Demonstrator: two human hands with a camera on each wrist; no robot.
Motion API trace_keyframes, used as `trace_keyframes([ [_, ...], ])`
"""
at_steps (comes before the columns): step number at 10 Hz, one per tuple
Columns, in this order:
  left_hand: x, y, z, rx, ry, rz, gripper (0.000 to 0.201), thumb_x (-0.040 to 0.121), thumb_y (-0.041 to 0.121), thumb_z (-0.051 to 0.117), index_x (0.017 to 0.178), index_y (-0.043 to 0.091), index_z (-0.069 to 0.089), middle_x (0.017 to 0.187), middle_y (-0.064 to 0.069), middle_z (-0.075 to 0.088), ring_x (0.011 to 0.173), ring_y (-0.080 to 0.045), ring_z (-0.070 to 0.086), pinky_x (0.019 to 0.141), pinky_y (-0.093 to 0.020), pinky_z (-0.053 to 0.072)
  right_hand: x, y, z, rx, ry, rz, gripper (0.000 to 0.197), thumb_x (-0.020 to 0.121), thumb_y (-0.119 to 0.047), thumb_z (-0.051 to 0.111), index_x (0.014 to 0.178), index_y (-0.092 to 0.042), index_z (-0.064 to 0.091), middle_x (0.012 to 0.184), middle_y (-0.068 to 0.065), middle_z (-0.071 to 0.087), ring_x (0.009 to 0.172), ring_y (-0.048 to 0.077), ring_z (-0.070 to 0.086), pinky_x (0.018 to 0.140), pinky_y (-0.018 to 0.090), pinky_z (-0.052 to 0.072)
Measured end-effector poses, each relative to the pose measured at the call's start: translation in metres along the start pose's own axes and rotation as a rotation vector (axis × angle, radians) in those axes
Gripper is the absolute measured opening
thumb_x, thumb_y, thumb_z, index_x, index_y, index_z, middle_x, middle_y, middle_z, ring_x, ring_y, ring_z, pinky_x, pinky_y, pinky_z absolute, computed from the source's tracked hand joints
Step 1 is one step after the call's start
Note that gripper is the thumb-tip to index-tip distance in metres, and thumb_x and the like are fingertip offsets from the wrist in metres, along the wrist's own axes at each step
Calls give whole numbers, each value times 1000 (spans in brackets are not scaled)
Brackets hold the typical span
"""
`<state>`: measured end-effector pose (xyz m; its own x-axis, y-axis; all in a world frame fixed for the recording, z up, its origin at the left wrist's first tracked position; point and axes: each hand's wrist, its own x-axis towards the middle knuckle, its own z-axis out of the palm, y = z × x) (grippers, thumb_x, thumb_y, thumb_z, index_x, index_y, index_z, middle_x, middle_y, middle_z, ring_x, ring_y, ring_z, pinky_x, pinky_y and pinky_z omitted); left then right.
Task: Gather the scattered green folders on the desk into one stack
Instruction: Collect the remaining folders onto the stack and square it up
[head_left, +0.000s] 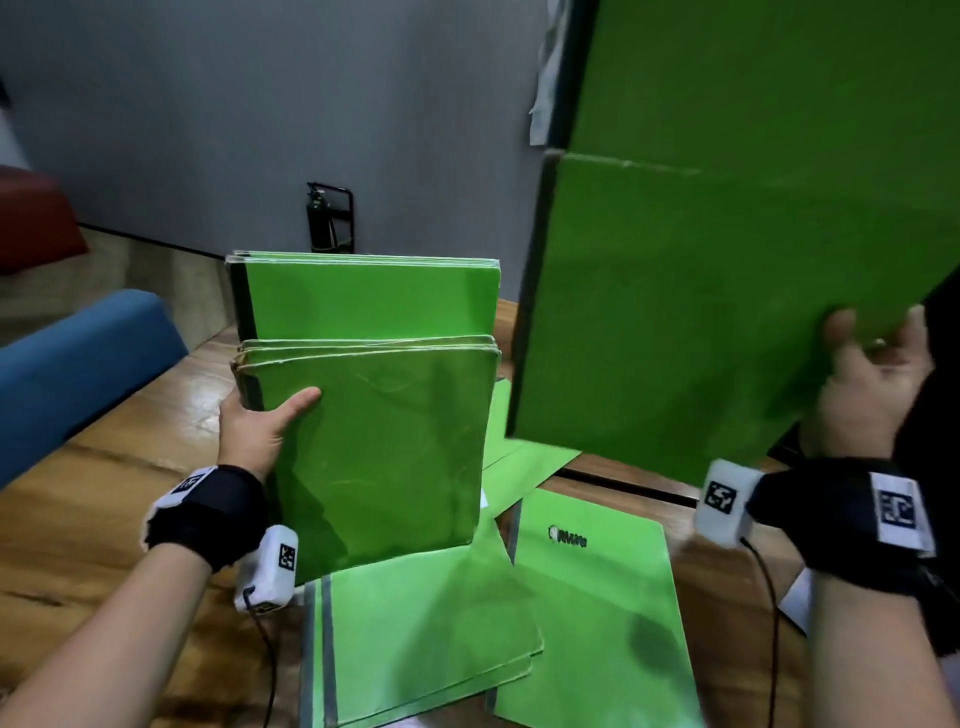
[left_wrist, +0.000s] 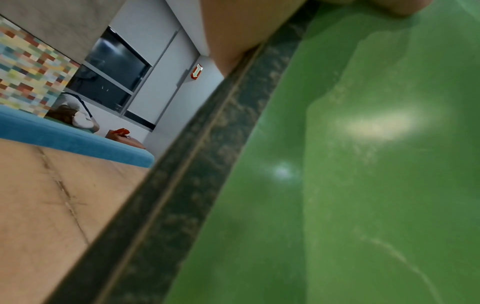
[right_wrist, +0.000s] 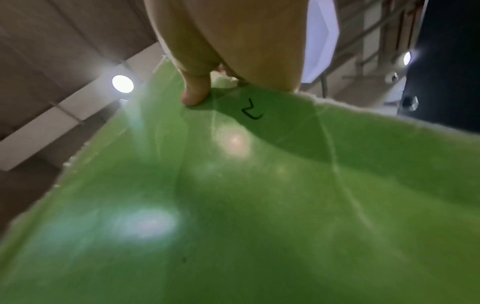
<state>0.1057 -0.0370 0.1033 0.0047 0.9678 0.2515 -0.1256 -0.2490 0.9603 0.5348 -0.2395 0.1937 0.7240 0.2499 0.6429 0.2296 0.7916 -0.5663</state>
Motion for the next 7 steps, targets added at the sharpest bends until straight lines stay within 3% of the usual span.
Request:
trace_keyframes([
  [1, -7, 10, 1, 1, -10, 16, 35, 75, 0, 68, 79, 29, 50, 51, 35, 61, 54, 17, 58, 50, 1, 43, -64, -31, 96, -55, -124, 234, 34, 59, -31, 71, 93, -28, 67, 82, -21, 73, 80, -6, 66, 74, 14, 54],
  [2, -15, 20, 0, -65, -44, -1, 37, 64, 35, 79, 85, 25, 50, 57, 21, 63, 63, 9, 63, 51, 2, 42, -98, 5, 95, -191, -109, 491, 58, 57, -42, 77, 107, -20, 57, 90, -15, 74, 83, -1, 66, 76, 16, 53],
  [3, -25, 28, -3, -87, -91, -3, 84, 20, 80, 70, 84, 32, 44, 55, 31, 65, 59, 20, 58, 53, 1, 43, -155, 45, 114, -306, -190, 698, 59, 85, -20, 62, 137, -3, 38, 126, 3, 56, 114, 14, 48, 101, 25, 38],
  [4, -28, 20, -3, -69, -81, -3, 32, 72, 34, 75, 84, 32, 45, 56, 41, 60, 59, 22, 57, 55, 3, 42, -190, 80, 124, -429, -283, 830, 82, 80, -21, 67, 146, -12, 18, 152, 11, 29, 138, 23, 31, 116, 42, 24],
  [5, -25, 9, -10, -16, -66, -12, 35, 82, -6, 60, 85, 28, 52, 60, 34, 66, 61, 16, 61, 56, 0, 45, -184, 93, 128, -433, -283, 852, 97, 68, -29, 80, 143, -19, 18, 149, 15, 33, 137, 26, 35, 114, 49, 27],
  [6, -29, 10, -11, -23, -99, -23, 34, 74, 3, 70, 89, 28, 52, 63, 30, 68, 63, 15, 62, 58, -1, 46, -175, 103, 127, -399, -361, 914, 116, 41, -53, 86, 137, -17, 31, 138, 14, 49, 127, 29, 48, 108, 52, 36],
  [7, -31, 11, -13, -36, -146, -16, 76, 41, 40, 84, 106, 16, 53, 80, 12, 69, 69, 13, 64, 60, -4, 48, -174, 89, 145, -339, -465, 902, 118, 40, -38, 89, 137, -11, 29, 135, 12, 52, 121, 25, 55, 105, 46, 41],
])
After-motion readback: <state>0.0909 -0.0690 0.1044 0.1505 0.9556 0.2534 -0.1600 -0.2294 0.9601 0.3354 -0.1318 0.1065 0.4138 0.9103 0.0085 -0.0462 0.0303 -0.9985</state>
